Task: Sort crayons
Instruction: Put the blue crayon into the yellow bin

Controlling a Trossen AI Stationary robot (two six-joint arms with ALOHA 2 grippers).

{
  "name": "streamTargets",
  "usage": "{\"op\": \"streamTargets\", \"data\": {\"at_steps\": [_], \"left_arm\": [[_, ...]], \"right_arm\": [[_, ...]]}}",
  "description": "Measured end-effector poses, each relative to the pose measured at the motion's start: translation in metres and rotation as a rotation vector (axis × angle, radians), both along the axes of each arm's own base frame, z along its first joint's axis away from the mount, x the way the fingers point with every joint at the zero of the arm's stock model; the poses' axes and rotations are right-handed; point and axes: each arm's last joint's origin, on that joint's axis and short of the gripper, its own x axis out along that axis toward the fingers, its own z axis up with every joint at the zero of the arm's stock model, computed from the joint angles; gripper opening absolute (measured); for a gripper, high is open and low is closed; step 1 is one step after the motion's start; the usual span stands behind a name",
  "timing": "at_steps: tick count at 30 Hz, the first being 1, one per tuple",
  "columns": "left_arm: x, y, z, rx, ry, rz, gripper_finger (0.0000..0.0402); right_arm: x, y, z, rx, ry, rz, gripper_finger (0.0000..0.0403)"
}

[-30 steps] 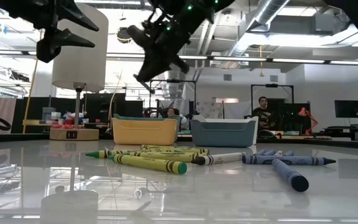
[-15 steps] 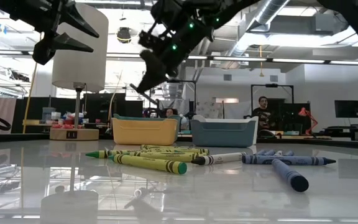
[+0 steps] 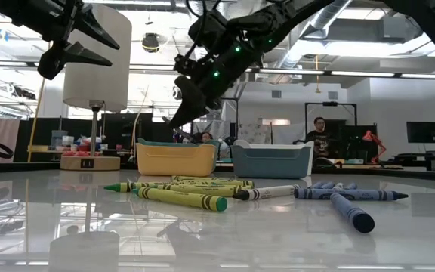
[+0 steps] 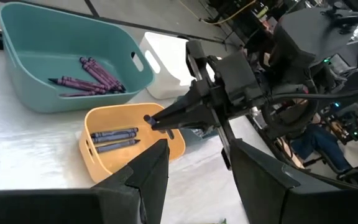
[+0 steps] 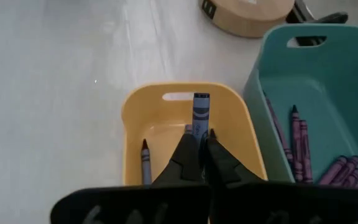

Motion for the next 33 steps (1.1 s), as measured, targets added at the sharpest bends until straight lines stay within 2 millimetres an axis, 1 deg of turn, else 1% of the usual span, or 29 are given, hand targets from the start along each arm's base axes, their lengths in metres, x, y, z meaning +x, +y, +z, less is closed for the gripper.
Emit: {"op": "streamTargets", "data": {"at_steps": [4,7,13,19,22,24,25,27,30,33], "left_arm": [[0.000,0.000,0.000,-0.001,0.000,0.000,0.0160],[0.000,0.000,0.000,0.001,-0.001,0.004,0.0160],[0.000,0.000,0.000,0.005,0.001,0.006,0.0160],[0.000,0.001,0.000,0.016,0.005,0.021,0.0160],[0.000,0.001,0.000,0.018,0.005,0.025,0.0160],[-0.001,0.001,0.000,0.018,0.006,0.026,0.0160],[-0.001,0.001,0.000,0.018,0.007,0.025,0.0160],[-0.001,0.001,0.000,0.018,0.011,0.025,0.0160],[-0.001,0.001,-0.001,0.016,0.014,0.023,0.0160],[-0.001,0.001,-0.002,0.017,0.021,0.023,0.0160]], "right_arm": [[-0.001,0.000,-0.004,0.000,-0.011,-0.002,0.0000],[-0.003,0.001,-0.014,0.013,-0.015,-0.011,0.0000],[-0.006,-0.002,-0.024,0.012,-0.041,-0.022,0.0000],[-0.008,-0.010,-0.026,0.040,-0.069,-0.062,0.0000],[-0.004,-0.011,-0.035,0.058,-0.076,-0.060,0.0000],[0.000,-0.012,-0.044,0.089,-0.083,-0.065,0.0000],[0.003,-0.012,-0.046,0.106,-0.094,-0.070,0.0000],[0.002,-0.009,-0.050,0.126,-0.058,-0.074,0.0000],[0.006,-0.005,-0.050,0.099,-0.072,-0.076,0.0000],[0.005,-0.005,-0.052,0.107,-0.044,-0.083,0.0000]]}}
